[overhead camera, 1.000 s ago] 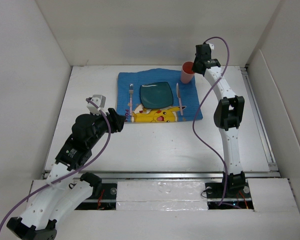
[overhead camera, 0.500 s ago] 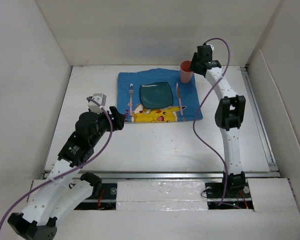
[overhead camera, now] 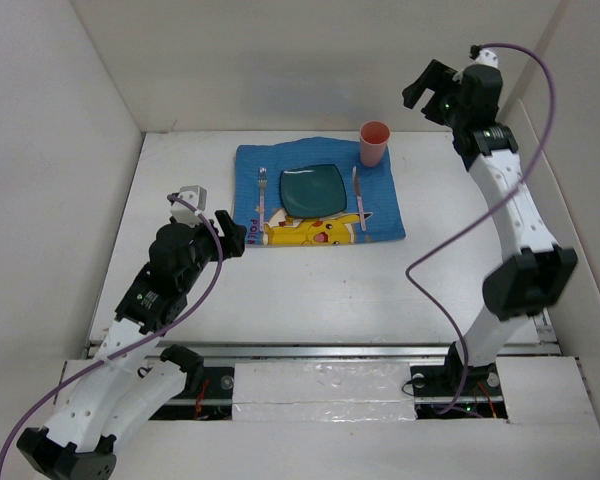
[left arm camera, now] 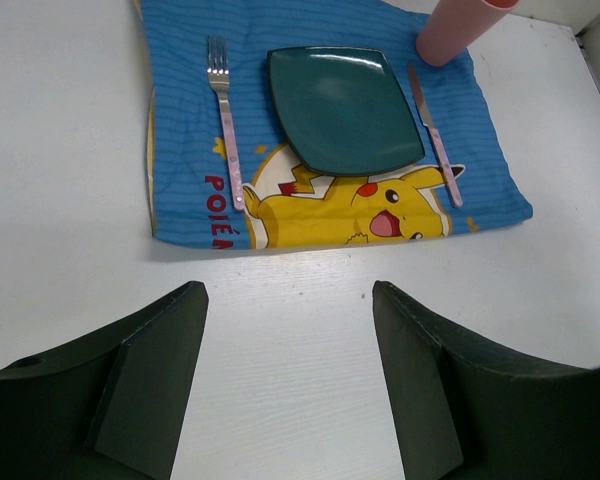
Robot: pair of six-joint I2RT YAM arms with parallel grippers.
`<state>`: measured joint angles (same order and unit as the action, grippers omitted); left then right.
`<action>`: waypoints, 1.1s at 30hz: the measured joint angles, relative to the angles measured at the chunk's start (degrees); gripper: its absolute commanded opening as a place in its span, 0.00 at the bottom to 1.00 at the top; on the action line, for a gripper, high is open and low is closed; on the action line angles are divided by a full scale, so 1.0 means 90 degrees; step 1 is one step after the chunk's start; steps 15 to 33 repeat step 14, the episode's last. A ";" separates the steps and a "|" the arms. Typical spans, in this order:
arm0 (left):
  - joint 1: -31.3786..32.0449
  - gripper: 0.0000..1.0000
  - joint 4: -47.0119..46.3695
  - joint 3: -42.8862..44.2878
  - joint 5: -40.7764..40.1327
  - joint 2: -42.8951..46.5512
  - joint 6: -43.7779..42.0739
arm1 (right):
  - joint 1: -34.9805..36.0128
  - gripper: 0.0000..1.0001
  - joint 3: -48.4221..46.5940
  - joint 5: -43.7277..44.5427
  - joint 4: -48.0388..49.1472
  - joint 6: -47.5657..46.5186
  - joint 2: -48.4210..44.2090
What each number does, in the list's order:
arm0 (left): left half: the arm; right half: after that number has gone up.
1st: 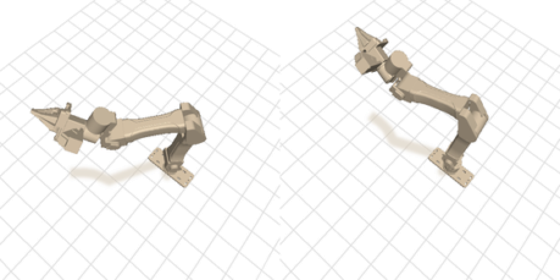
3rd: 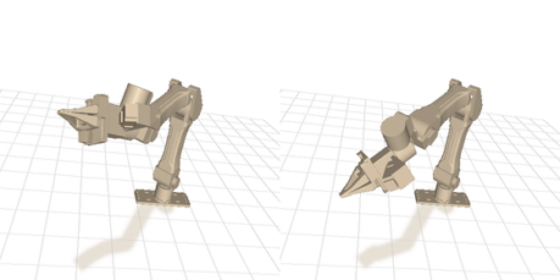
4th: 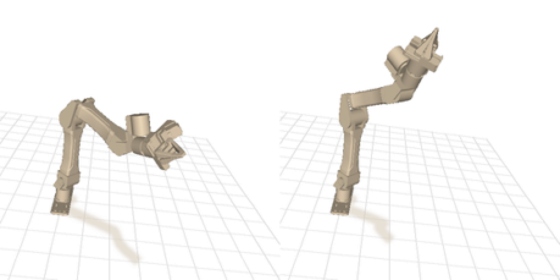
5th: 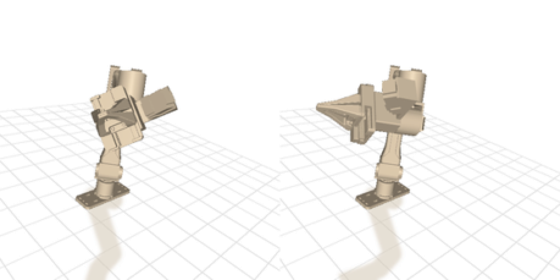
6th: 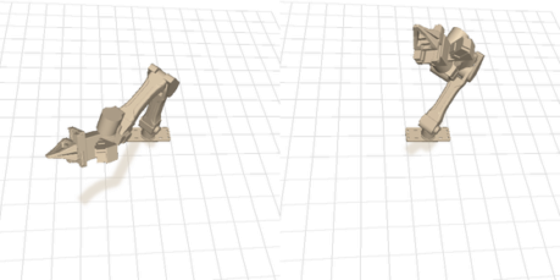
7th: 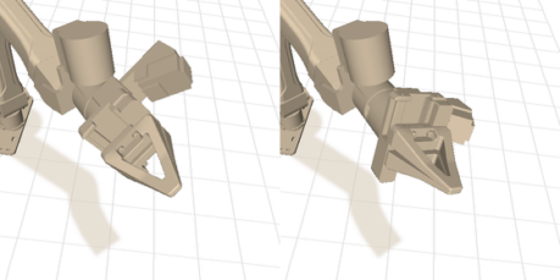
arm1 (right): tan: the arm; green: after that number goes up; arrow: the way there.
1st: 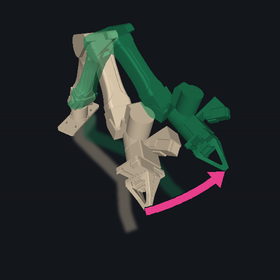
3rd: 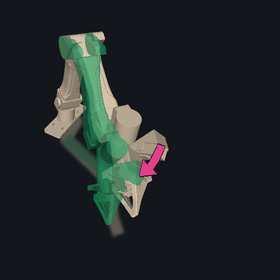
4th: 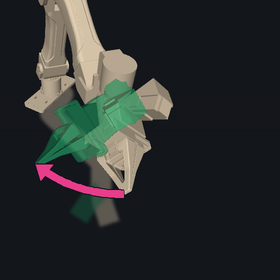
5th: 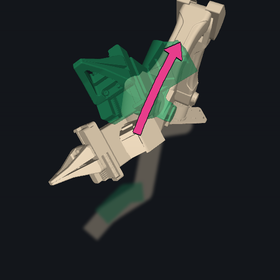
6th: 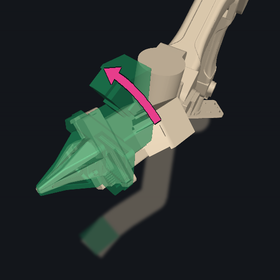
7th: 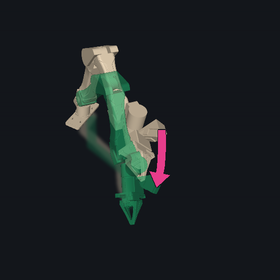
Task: Set the dinner table for one person
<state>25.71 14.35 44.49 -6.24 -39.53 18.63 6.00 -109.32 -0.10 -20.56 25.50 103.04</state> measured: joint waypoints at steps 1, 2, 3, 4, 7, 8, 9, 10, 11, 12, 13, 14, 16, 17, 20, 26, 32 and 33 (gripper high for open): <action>-0.0019 0.64 0.0002 0.0000 -0.0007 0.0005 0.0007 | 0.0051 1.00 0.0481 -0.0070 0.0245 0.0010 -0.0551; -0.0039 0.64 0.0002 0.0000 -0.0024 0.0007 0.0012 | 0.0117 1.00 0.1175 -0.0097 0.0636 0.0024 -0.1229; -0.0046 0.64 0.0005 0.0002 -0.0058 0.0032 0.0019 | 0.0223 1.00 0.1977 -0.0114 0.0896 0.0053 -0.1999; -0.0049 0.64 0.0007 0.0002 -0.0107 0.0053 0.0034 | 0.0364 1.00 0.2722 -0.0131 0.0981 0.0114 -0.2803; -0.0049 0.65 0.0022 0.0005 -0.0262 0.0245 0.0087 | 0.0986 1.00 0.5000 -0.0233 0.1593 0.0321 -0.5370; -0.0049 0.67 0.0041 0.0015 -0.0306 0.0376 0.0109 | 0.1156 1.00 0.5561 -0.0189 0.1834 0.0396 -0.6234; -0.0049 0.68 0.0051 0.0015 -0.0340 0.0520 0.0141 | 0.1331 1.00 0.6161 -0.0117 0.2057 0.0500 -0.7036; -0.0049 0.69 0.0051 0.0015 -0.0355 0.0692 0.0172 | 0.1401 1.00 0.6649 0.0051 0.1982 0.0585 -0.7800; -0.0049 0.70 0.0046 0.0015 -0.0352 0.0891 0.0209 | 0.1457 1.00 0.7026 0.0216 0.1899 0.0661 -0.8527; -0.0049 0.70 0.0041 0.0015 -0.0340 0.1095 0.0257 | 0.1498 1.00 0.7291 0.0408 0.1812 0.0724 -0.9139; -0.0049 0.73 0.0002 0.0010 -0.0313 0.1258 0.0311 | 0.1537 1.00 0.7482 0.0602 0.1717 0.0770 -0.9573; -0.0049 0.75 -0.0034 0.0000 -0.0289 0.1440 0.0357 | 0.1566 1.00 0.7681 0.0823 0.1562 0.0826 -0.9969; -0.0049 0.75 -0.0034 0.0000 -0.0289 0.1440 0.0357 | 0.1566 1.00 0.7681 0.0823 0.1562 0.0826 -0.9969; -0.0049 0.75 -0.0034 0.0000 -0.0289 0.1440 0.0357 | 0.1566 1.00 0.7681 0.0823 0.1562 0.0826 -0.9969; -0.0049 0.75 -0.0034 0.0000 -0.0289 0.1440 0.0357 | 0.1566 1.00 0.7681 0.0823 0.1562 0.0826 -0.9969; -0.0049 0.75 -0.0034 0.0000 -0.0289 0.1440 0.0357 | 0.1566 1.00 0.7681 0.0823 0.1562 0.0826 -0.9969; -0.0049 0.75 -0.0034 0.0000 -0.0289 0.1440 0.0357 | 0.1566 1.00 0.7681 0.0823 0.1562 0.0826 -0.9969; -0.0049 0.75 -0.0034 0.0000 -0.0289 0.1440 0.0357 | 0.1566 1.00 0.7681 0.0823 0.1562 0.0826 -0.9969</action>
